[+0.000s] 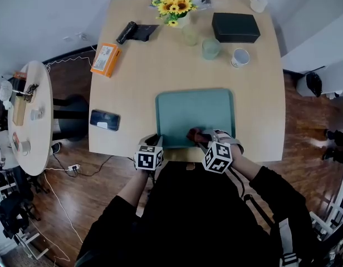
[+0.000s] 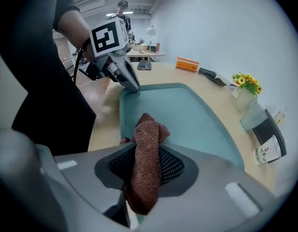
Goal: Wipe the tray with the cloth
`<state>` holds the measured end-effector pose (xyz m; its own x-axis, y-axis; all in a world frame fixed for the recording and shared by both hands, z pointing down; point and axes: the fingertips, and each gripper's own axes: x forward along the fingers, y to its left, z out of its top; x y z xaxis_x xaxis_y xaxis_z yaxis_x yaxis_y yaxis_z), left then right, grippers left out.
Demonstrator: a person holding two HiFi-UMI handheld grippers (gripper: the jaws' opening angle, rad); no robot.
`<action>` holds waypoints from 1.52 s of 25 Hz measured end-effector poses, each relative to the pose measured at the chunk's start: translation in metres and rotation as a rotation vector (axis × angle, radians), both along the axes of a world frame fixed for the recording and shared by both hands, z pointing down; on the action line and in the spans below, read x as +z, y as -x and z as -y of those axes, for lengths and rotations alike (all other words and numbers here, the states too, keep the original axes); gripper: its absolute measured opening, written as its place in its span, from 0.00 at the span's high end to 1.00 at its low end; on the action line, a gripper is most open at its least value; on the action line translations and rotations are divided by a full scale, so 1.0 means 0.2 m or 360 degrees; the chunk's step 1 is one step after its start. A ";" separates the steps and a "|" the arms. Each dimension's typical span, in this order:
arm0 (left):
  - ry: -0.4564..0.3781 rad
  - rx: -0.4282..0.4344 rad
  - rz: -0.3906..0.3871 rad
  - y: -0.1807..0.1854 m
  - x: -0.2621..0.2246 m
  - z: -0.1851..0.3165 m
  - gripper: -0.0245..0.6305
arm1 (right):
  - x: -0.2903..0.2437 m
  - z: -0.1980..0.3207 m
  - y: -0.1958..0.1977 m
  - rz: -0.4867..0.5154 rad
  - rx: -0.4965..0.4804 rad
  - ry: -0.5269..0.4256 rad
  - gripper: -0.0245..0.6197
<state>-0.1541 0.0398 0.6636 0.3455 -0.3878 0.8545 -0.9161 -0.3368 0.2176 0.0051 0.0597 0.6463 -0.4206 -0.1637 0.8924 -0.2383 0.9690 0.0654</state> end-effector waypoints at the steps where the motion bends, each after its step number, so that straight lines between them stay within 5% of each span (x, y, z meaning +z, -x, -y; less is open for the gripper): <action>1: 0.0001 0.0005 0.0004 0.00 0.00 0.00 0.91 | 0.00 0.00 0.00 -0.0005 -0.0018 0.0001 0.79; 12: 0.0010 0.0032 -0.0005 -0.01 -0.01 0.00 0.91 | 0.02 0.71 -0.22 -0.0172 0.0134 -0.0163 0.79; 19: -0.0008 0.0019 -0.0030 -0.01 0.00 0.01 0.91 | 0.01 0.96 -0.28 -0.0257 0.0087 -0.0182 0.79; 27: 0.0004 0.0018 -0.0014 0.00 0.00 0.01 0.91 | -0.01 0.84 -0.30 -0.0251 0.0034 -0.0188 0.79; 38: 0.0015 0.0010 0.0008 0.02 0.00 0.01 0.91 | 0.01 0.13 -0.40 -0.0189 -0.0039 -0.0122 0.79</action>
<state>-0.1572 0.0383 0.6635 0.3434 -0.3774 0.8600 -0.9152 -0.3403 0.2161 0.0858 0.0344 0.6492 -0.3178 -0.2242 0.9213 -0.2006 0.9655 0.1658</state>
